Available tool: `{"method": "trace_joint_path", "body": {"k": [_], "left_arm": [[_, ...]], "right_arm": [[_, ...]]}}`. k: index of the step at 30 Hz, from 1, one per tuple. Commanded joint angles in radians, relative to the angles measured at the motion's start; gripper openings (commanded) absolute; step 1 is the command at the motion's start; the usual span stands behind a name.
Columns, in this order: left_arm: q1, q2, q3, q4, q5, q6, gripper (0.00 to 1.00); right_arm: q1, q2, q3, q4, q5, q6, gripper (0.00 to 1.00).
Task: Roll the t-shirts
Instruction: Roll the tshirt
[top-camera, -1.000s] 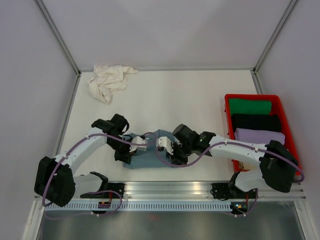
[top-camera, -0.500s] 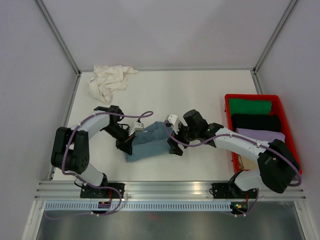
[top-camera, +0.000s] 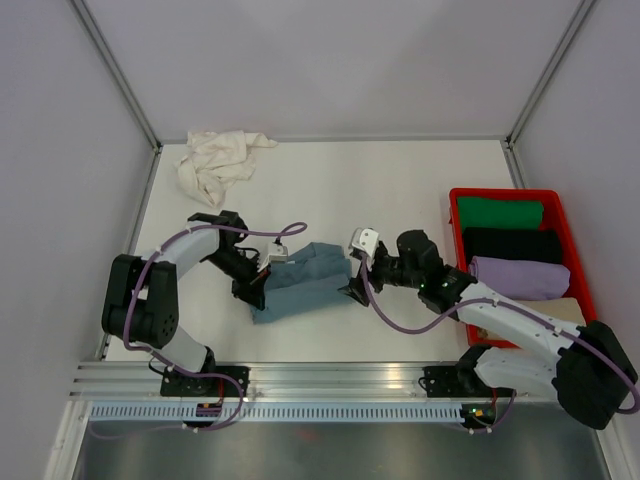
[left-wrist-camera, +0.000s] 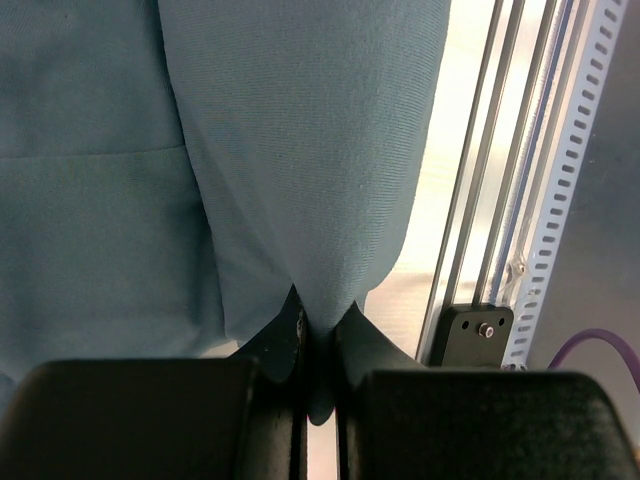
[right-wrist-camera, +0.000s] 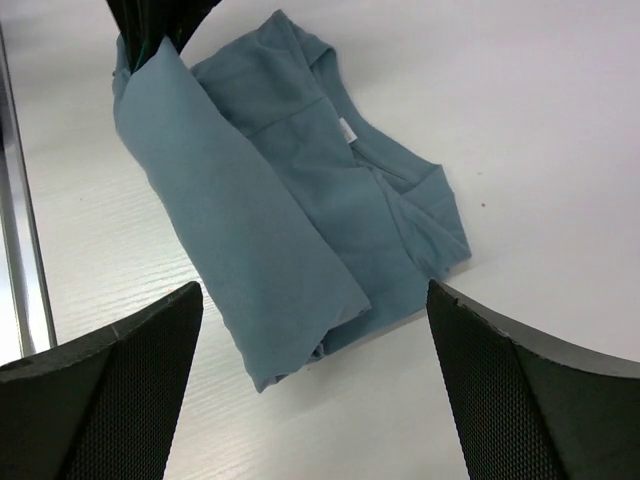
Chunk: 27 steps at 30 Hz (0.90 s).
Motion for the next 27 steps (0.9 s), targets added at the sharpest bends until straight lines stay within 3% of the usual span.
{"method": "trace_joint_path", "body": {"k": [1,5,10,17,19,23,25,27], "left_arm": [[0.009,-0.035,0.01,0.005,0.02,0.07,0.08],[0.015,-0.042,0.006,0.005,0.012,0.081,0.08],[0.019,-0.044,-0.002,0.01,-0.006,0.084,0.08],[0.019,-0.049,-0.011,0.022,-0.011,0.09,0.08],[0.019,-0.052,-0.013,0.023,-0.009,0.09,0.08],[0.019,-0.058,-0.017,0.028,-0.026,0.082,0.11],[0.019,-0.068,-0.022,0.033,-0.044,0.075,0.14],[0.019,-0.076,-0.025,0.049,-0.061,0.053,0.19]], "right_arm": [[-0.001,0.086,0.019,0.022,-0.134,-0.081,0.98],[0.046,0.14,0.055,-0.119,-0.053,-0.239,0.98],[0.129,0.135,-0.07,0.022,0.031,-0.266,0.98],[0.132,0.259,-0.036,0.119,0.039,-0.286,0.98],[0.132,0.31,-0.028,0.133,0.051,-0.286,0.93],[0.132,0.364,-0.002,0.11,0.037,-0.248,0.25],[0.132,0.364,0.018,0.07,0.031,-0.223,0.0],[0.128,0.339,0.025,0.053,-0.005,-0.163,0.0]]}}
